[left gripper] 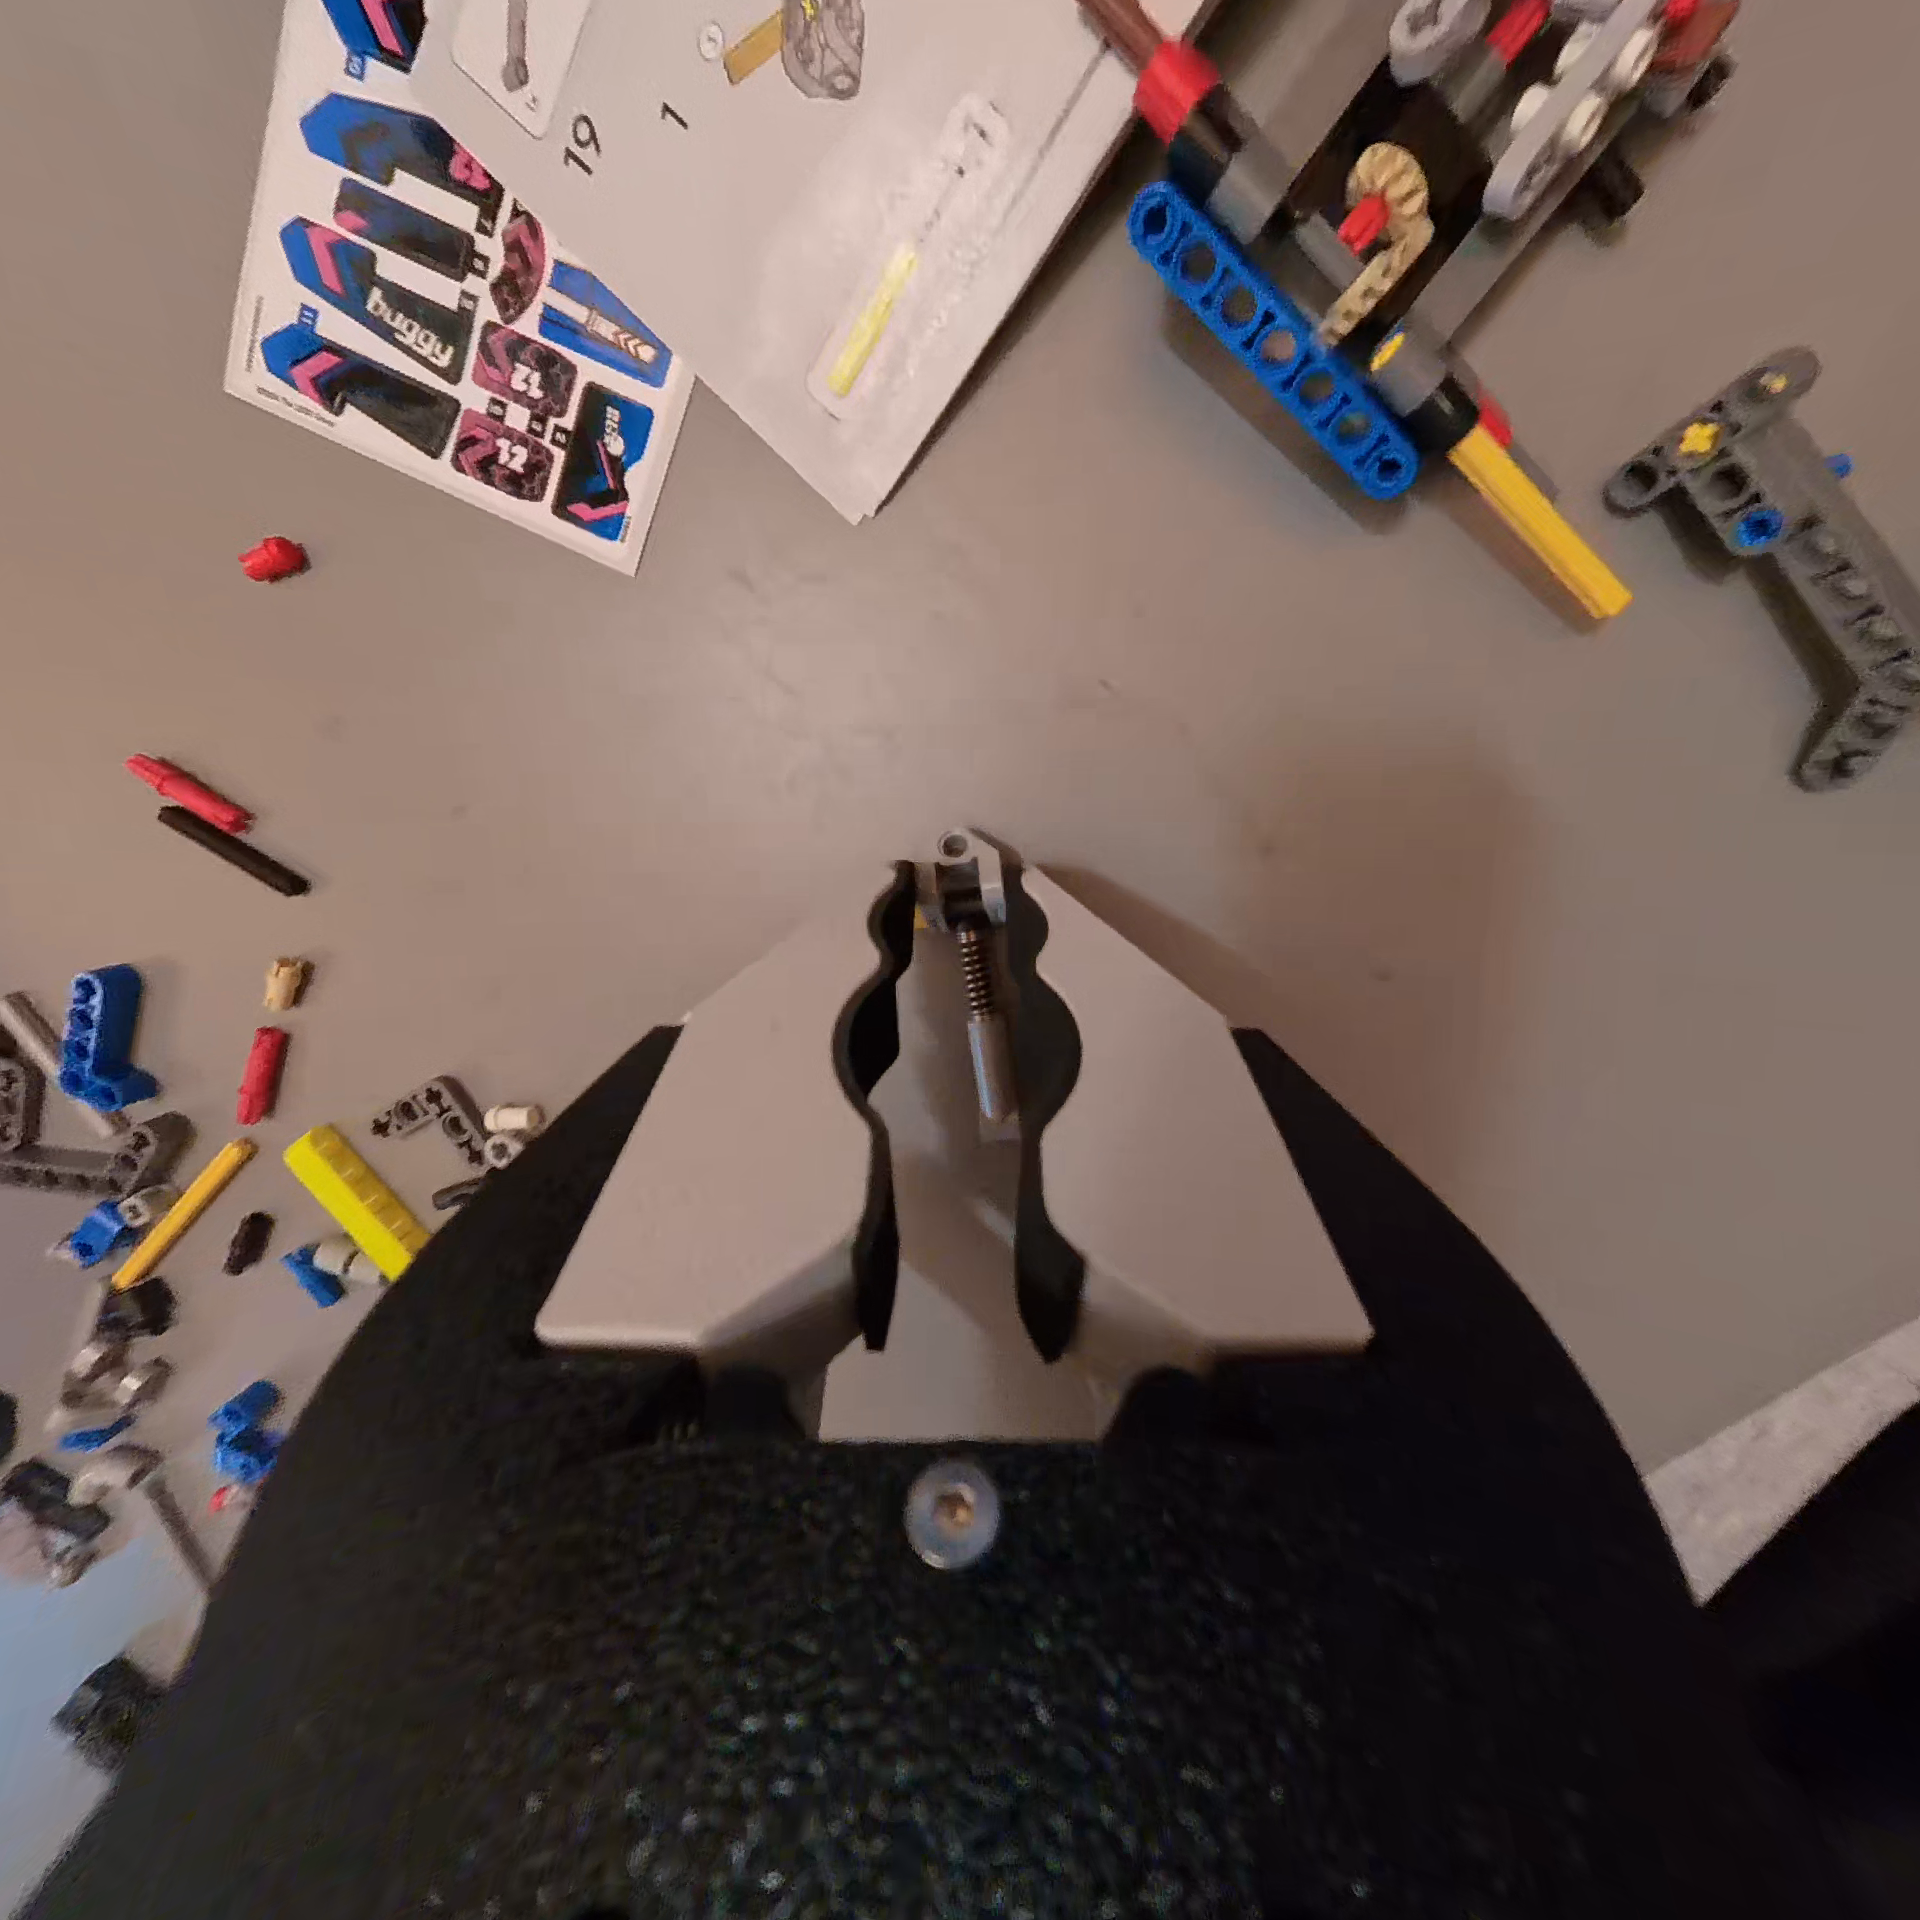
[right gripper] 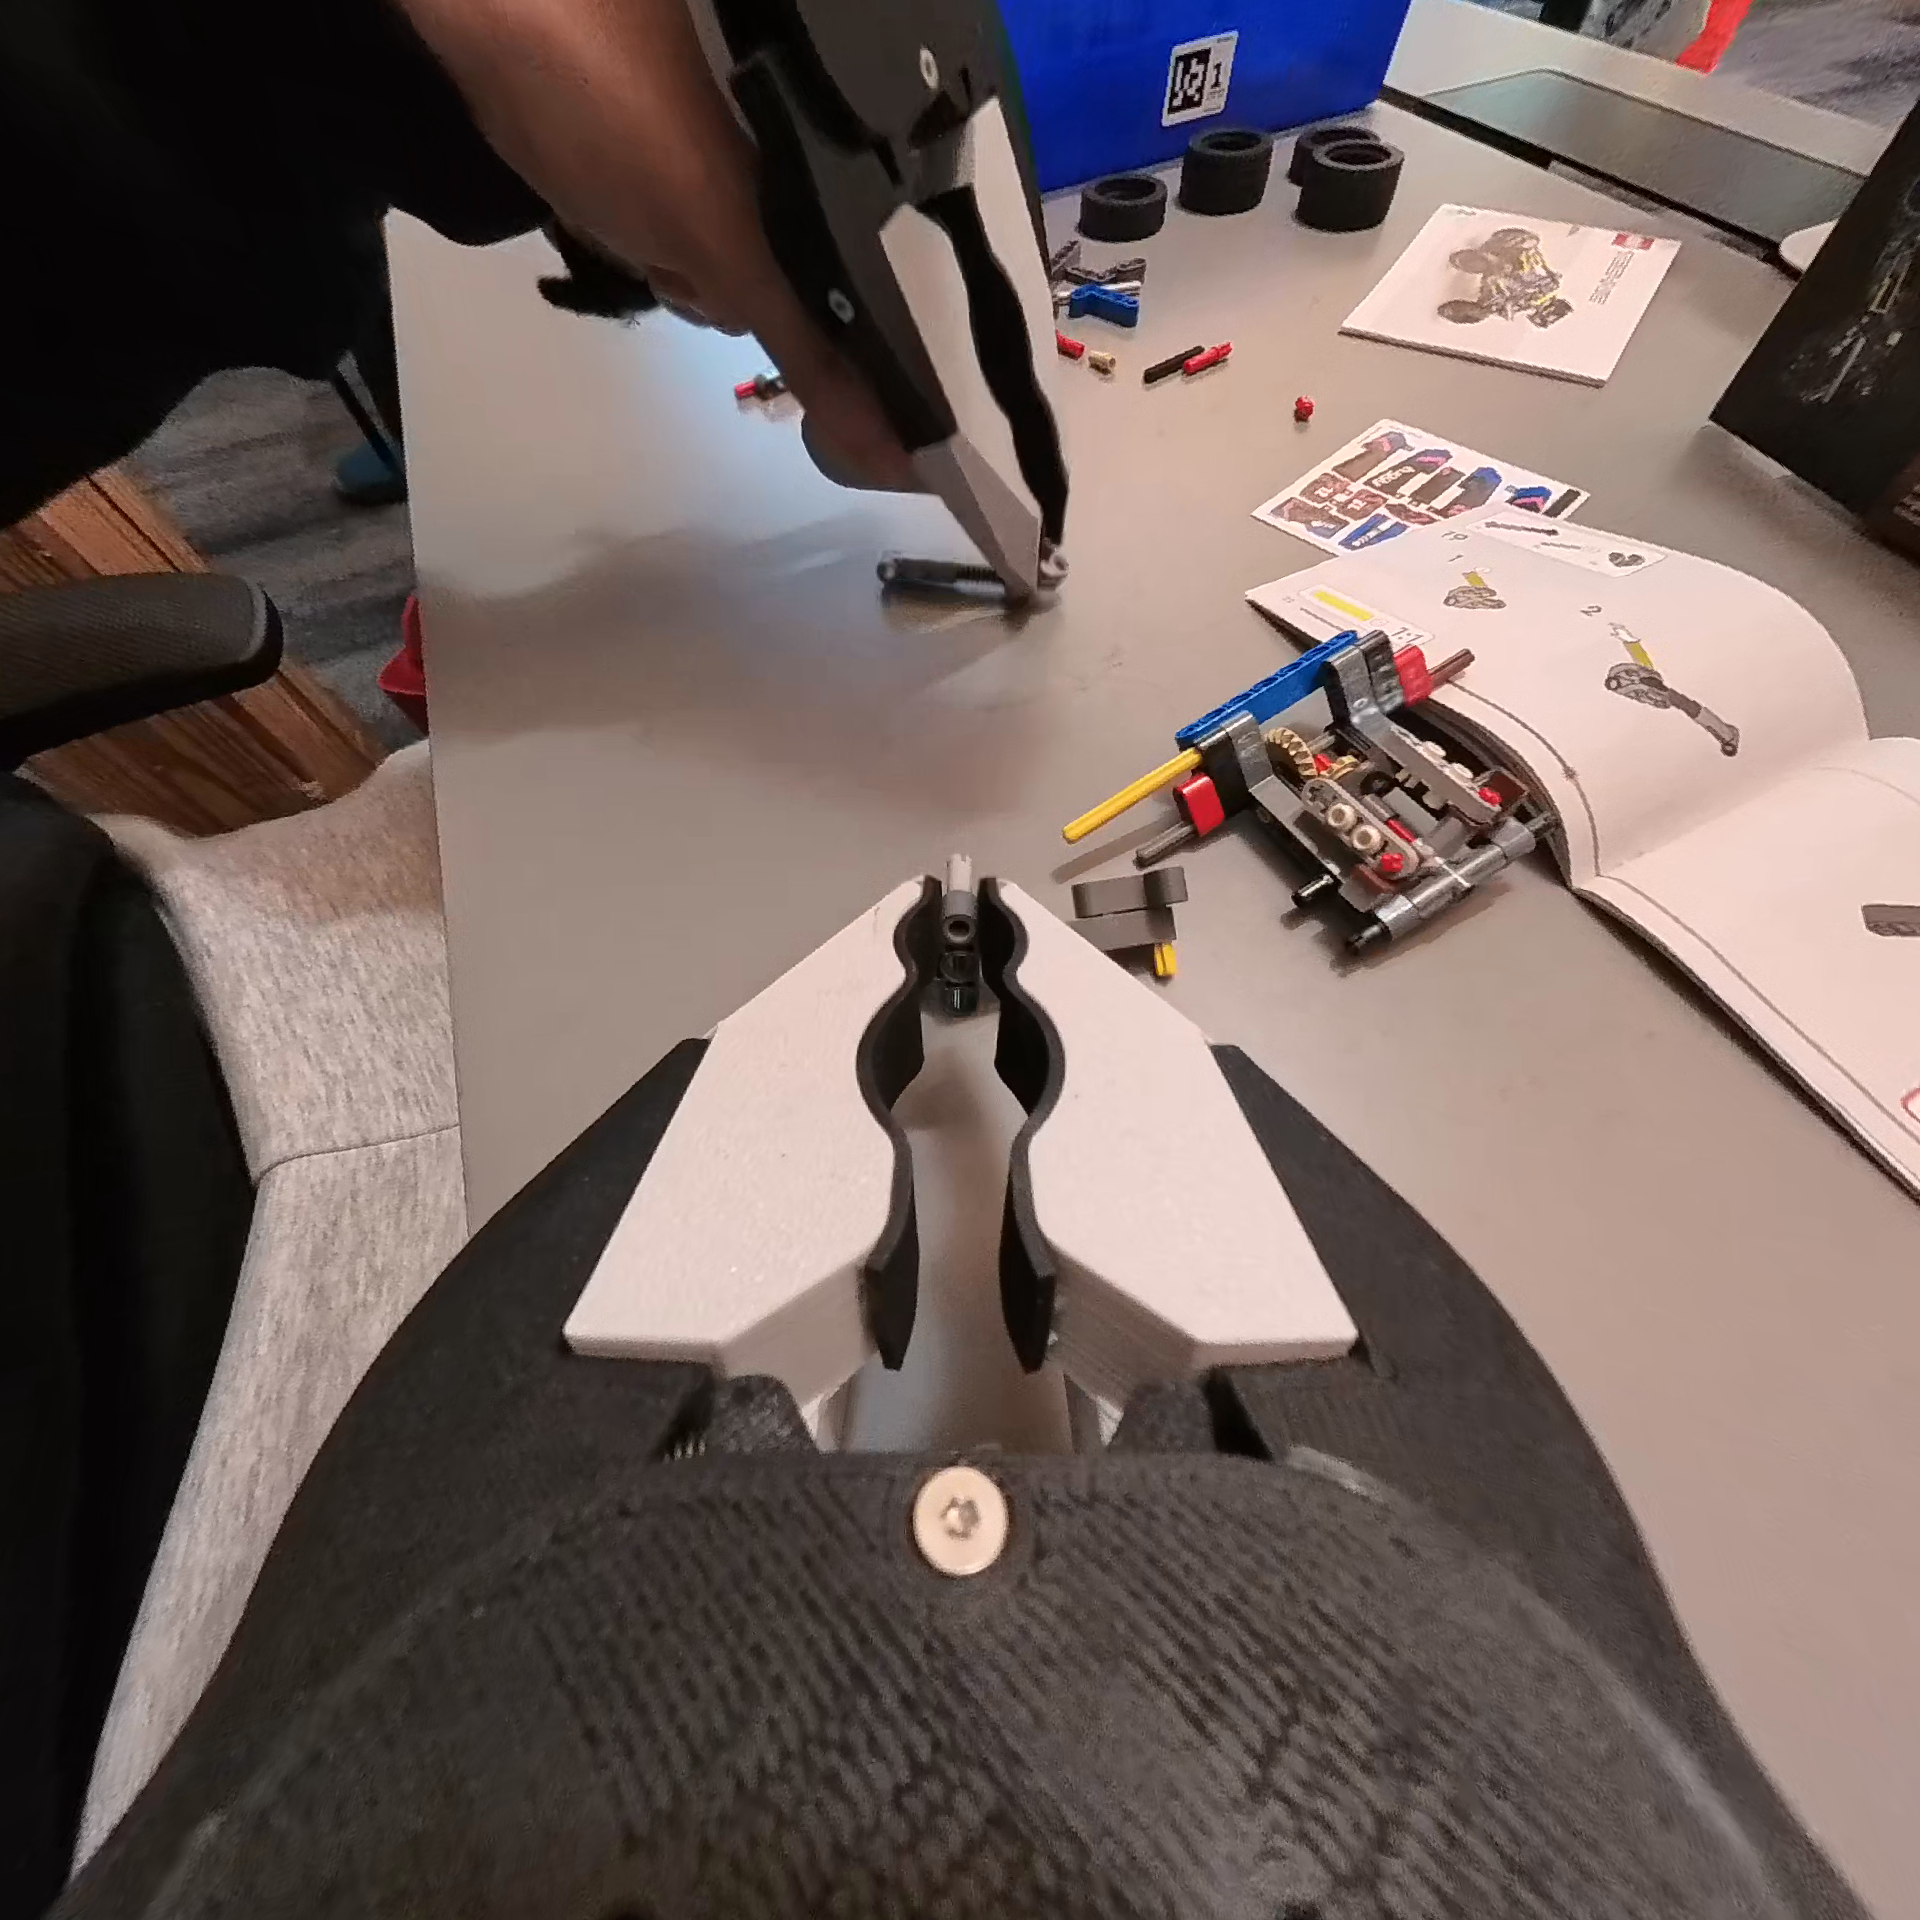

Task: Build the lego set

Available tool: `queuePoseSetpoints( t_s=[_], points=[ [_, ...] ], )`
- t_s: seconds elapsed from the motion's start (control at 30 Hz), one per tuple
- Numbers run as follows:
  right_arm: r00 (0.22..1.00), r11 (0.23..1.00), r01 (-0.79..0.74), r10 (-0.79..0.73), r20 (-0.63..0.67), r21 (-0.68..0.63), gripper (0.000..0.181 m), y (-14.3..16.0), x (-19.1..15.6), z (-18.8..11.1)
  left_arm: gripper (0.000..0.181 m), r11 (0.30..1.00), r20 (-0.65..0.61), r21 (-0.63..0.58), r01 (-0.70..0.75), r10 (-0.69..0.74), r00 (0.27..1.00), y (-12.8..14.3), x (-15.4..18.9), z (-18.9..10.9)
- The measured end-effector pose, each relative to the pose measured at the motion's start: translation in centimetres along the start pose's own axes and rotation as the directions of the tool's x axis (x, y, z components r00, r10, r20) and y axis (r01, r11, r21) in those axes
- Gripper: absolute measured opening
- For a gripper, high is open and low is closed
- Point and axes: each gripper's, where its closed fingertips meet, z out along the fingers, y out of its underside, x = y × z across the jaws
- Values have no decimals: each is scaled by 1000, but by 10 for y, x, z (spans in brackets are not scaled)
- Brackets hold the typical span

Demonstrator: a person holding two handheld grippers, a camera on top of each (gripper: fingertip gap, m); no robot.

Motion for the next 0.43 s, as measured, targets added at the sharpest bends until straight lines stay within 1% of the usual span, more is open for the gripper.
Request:
queuePoseSetpoints(
  t_s=[0.07, 0.1, 0.17, 0.2, 0.27, 0.3, 0.33, 0.37, 0.43],
  points=[
    [1000, 1000, -11, 11, -5, 15, 6, -1, 4, -4, 13, 995, -75, 86, 55, -49, 996, -10, 4, -7],
    [1000, 999, -21, 21, -2, 27, 5, -2, 5, -6, 13, 985, -138, 146, 97, -77, 987, -17, 9, -12],
    [999, 997, -43, 43, 5, 64, 5, -6, 8, -11, 13, 933, -318, 299, 199, -99, 943, -38, 23, -30],
    [998, 995, -57, 56, 15, 80, 5, -7, 8, -14, 13, 888, -415, 383, 255, -82, 906, -50, 30, -42],
    [997, 991, -77, 73, 34, 111, 5, -11, 9, -17, 13, 761, -570, 530, 374, -7, 822, -69, 43, -70],
    [996, 989, -83, 78, 46, 122, 5, -12, 8, -18, 14, 694, -628, 572, 436, 29, 777, -76, 47, -81],
    [995, 987, -93, 85, 60, 134, 5, -14, 7, -19, 13, 644, -688, 581, 498, 62, 723, -78, 52, -89],
    [992, 983, -105, 93, 82, 152, 5, -16, 5, -21, 14, 611, -755, 559, 561, 96, 648, -79, 58, -95],
    [982, 970, -133, 100, 162, 202, 5, -24, -4, -24, 14, 559, -864, 478, 677, 160, 478, -81, 70, -107]
  ],
)
